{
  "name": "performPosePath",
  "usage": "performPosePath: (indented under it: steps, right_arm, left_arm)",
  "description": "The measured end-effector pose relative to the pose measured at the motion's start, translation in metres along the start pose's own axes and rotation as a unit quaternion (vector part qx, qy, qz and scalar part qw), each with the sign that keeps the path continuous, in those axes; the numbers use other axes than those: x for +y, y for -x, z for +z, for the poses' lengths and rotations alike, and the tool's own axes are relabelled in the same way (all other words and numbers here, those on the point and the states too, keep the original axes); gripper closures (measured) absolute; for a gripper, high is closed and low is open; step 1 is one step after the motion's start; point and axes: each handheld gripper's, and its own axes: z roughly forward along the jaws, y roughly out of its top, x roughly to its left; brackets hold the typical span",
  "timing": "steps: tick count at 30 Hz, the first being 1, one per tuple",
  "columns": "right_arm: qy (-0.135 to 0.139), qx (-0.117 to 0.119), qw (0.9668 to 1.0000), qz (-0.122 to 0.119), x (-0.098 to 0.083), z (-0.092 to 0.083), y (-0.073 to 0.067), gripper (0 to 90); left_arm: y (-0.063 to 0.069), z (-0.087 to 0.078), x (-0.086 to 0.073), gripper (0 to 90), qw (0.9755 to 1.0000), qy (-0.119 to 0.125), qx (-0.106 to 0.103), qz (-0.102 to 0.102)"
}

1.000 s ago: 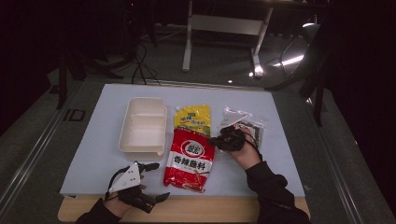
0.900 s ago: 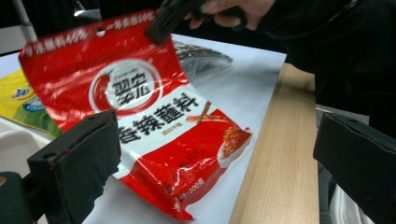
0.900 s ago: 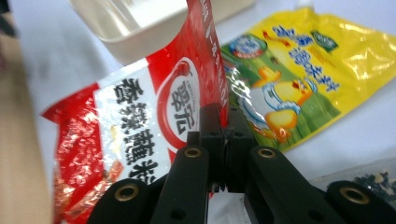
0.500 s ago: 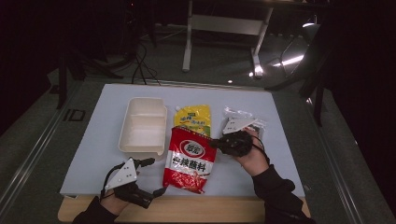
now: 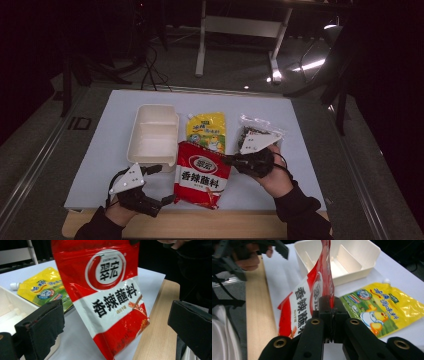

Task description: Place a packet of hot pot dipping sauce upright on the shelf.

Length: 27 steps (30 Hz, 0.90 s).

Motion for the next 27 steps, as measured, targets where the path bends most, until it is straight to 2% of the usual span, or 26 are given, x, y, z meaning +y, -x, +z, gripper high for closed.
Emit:
performPosePath:
  steps: [3,6,10,12,16,19,21,22,23,24,25,27]
  right_arm:
    - [0.004,0.009,0.9999,-0.007,0.002,-0.002,-0.007,88.9]
    - [0.008,0.012,0.9998,-0.012,0.003,-0.003,-0.011,89.0]
    - [0.018,0.019,0.9995,-0.019,0.005,-0.008,-0.018,89.1]
    - [0.020,0.022,0.9992,-0.025,0.007,-0.009,-0.021,89.2]
    - [0.019,0.031,0.9986,-0.038,0.010,-0.011,-0.025,89.2]
    - [0.019,0.035,0.9981,-0.047,0.013,-0.013,-0.029,89.2]
    - [0.019,0.036,0.9978,-0.052,0.015,-0.013,-0.031,89.2]
    - [0.018,0.035,0.9977,-0.054,0.015,-0.013,-0.031,89.2]
    - [0.018,0.035,0.9977,-0.054,0.015,-0.013,-0.031,89.2]
    - [0.018,0.035,0.9977,-0.056,0.016,-0.012,-0.032,89.2]
    - [0.016,0.036,0.9976,-0.057,0.017,-0.012,-0.033,89.2]
    - [0.015,0.036,0.9974,-0.060,0.018,-0.011,-0.033,89.2]
  left_arm:
    - [-0.003,-0.001,0.003,1.5,1.0000,-0.004,0.007,0.004]
    - [-0.006,0.001,0.007,1.5,1.0000,-0.007,0.000,0.003]
    - [-0.010,0.005,0.012,1.5,1.0000,-0.006,0.002,0.002]
    - [-0.012,0.006,0.014,1.5,1.0000,-0.003,-0.003,0.001]
    - [-0.016,0.009,0.020,3.5,1.0000,-0.002,-0.002,0.004]
    - [-0.020,0.014,0.024,4.5,0.9998,-0.014,-0.012,0.007]
    - [-0.022,0.017,0.026,7.0,0.9993,-0.023,-0.026,0.010]
    - [-0.023,0.018,0.027,11.9,0.9989,-0.023,-0.036,0.016]
    - [-0.023,0.018,0.027,17.1,0.9989,-0.023,-0.036,0.016]
    - [-0.023,0.018,0.027,17.1,0.9989,-0.023,-0.036,0.016]
    - [-0.025,0.026,0.029,20.5,0.9970,-0.036,-0.066,0.020]
    - [-0.024,0.030,0.030,26.0,0.9961,-0.039,-0.075,0.027]
